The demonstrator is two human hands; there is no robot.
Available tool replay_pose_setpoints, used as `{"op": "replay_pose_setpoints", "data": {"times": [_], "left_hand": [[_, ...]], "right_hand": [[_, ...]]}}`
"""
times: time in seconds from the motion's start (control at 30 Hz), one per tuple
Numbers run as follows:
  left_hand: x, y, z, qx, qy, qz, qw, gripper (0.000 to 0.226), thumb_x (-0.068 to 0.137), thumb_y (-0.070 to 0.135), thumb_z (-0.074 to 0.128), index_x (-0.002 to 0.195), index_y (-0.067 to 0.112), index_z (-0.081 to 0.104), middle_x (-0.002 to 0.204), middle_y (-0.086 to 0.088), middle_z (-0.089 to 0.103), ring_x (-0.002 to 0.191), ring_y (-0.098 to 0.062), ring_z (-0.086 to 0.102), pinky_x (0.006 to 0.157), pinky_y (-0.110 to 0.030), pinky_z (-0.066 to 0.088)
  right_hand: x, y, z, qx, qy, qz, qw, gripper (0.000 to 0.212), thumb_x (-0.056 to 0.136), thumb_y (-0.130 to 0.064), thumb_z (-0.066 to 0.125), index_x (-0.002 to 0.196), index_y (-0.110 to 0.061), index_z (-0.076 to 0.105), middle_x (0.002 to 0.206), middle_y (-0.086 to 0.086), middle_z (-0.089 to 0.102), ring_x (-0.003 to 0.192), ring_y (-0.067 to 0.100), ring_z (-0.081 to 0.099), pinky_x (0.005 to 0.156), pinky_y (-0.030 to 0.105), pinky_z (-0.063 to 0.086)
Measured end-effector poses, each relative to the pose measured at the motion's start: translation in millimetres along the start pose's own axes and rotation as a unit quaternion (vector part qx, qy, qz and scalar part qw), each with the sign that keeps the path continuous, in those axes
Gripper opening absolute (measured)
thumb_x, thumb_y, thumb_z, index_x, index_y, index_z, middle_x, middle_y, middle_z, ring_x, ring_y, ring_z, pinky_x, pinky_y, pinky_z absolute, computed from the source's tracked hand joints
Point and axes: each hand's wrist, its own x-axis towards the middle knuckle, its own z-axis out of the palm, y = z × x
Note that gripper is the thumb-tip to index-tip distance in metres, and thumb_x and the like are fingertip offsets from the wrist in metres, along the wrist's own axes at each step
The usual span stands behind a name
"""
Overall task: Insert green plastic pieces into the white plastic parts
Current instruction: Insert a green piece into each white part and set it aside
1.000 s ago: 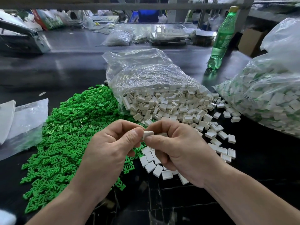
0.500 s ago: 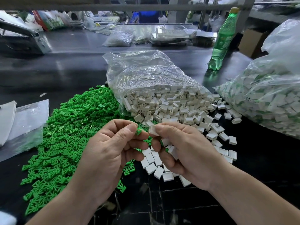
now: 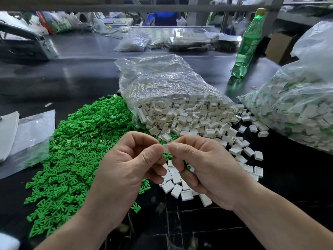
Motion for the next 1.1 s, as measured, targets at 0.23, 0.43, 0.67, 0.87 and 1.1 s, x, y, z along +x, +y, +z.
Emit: {"op": "replay_pose_setpoints", "data": {"times": [0.23, 0.43, 0.67, 0.87, 1.1], "left_hand": [[-4, -2, -3, 0.157, -0.009, 0.112, 0.981, 0.011, 0.087, 0.025, 0.067, 0.096, 0.029, 0.072, 0.079, -0.002, 0.071, 0.069, -0.017, 0.07, 0.06, -0.023, 0.057], [-2, 4, -7, 0.13, -0.032, 0.068, 0.989, 0.02, 0.082, 0.036, 0.078, 0.099, 0.027, 0.072, 0.074, -0.007, 0.069, 0.06, -0.018, 0.067, 0.055, -0.024, 0.055], [-1, 5, 0, -0.21, -0.17, -0.14, 0.953, 0.048, 0.078, 0.037, 0.081, 0.115, 0.01, 0.069, 0.07, -0.01, 0.067, 0.053, -0.019, 0.066, 0.041, -0.024, 0.051], [-1, 5, 3, -0.266, -0.155, -0.184, 0.933, 0.051, 0.064, 0.032, 0.09, 0.106, 0.008, 0.074, 0.073, -0.015, 0.07, 0.055, -0.019, 0.07, 0.038, -0.023, 0.052], [-2, 3, 5, -0.274, -0.125, -0.194, 0.934, 0.049, 0.053, 0.028, 0.097, 0.093, 0.009, 0.076, 0.061, -0.014, 0.066, 0.043, -0.017, 0.064, 0.036, -0.023, 0.05]], "right_hand": [[-1, -2, -2, 0.002, 0.008, 0.013, 1.0, 0.028, 0.097, -0.026, 0.065, 0.087, -0.001, 0.061, 0.076, 0.013, 0.05, 0.042, 0.014, 0.036, 0.036, 0.016, 0.026], [-3, -7, -3, -0.017, -0.037, 0.02, 0.999, 0.017, 0.094, -0.029, 0.068, 0.082, -0.017, 0.07, 0.069, 0.006, 0.055, 0.038, 0.01, 0.039, 0.036, 0.015, 0.026], [-5, -8, -6, 0.016, -0.073, 0.025, 0.997, 0.021, 0.088, -0.03, 0.067, 0.087, -0.01, 0.066, 0.066, 0.002, 0.056, 0.036, 0.008, 0.038, 0.034, 0.014, 0.026], [-5, -9, -5, 0.026, -0.091, 0.048, 0.994, 0.033, 0.087, -0.031, 0.066, 0.1, 0.0, 0.064, 0.064, 0.0, 0.055, 0.038, 0.006, 0.039, 0.032, 0.014, 0.027], [-7, -10, 0, 0.015, -0.082, 0.046, 0.995, 0.046, 0.091, -0.03, 0.065, 0.113, 0.01, 0.057, 0.063, 0.002, 0.052, 0.04, 0.008, 0.036, 0.033, 0.016, 0.024]]}}
